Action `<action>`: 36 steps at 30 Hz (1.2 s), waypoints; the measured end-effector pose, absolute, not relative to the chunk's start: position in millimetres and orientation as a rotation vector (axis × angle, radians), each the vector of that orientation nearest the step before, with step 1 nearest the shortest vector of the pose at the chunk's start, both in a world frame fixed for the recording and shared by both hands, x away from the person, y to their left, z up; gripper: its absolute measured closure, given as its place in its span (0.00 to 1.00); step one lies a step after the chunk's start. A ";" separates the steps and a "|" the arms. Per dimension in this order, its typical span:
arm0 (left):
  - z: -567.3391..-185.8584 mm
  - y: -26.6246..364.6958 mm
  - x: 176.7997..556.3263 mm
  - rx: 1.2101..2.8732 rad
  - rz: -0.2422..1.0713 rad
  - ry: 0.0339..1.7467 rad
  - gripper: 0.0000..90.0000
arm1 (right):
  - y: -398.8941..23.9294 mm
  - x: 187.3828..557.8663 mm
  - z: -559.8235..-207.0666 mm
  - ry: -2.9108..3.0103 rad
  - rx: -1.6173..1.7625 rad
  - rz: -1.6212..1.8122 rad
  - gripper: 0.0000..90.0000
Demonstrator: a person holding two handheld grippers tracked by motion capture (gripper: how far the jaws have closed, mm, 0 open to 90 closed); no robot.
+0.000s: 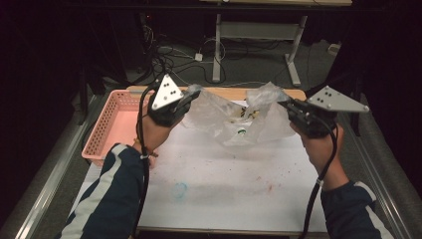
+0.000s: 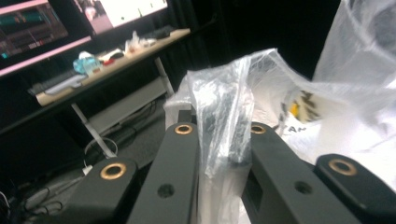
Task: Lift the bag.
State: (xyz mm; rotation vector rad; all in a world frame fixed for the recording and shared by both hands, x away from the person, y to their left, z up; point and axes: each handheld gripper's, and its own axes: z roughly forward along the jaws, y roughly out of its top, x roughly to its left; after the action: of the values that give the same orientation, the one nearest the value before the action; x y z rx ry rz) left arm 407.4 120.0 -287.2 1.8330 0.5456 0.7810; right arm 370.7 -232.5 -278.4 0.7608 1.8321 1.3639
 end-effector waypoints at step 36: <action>-235.3 102.3 515.8 1.767 0.883 0.775 0.87 | -257.2 462.4 -208.7 1.699 1.009 1.341 1.00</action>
State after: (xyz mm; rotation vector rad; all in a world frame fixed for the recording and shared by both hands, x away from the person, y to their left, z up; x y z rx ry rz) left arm 515.8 102.3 -235.3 1.7673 0.7755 0.8831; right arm 462.4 -257.2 -208.7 1.0093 1.6993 1.3413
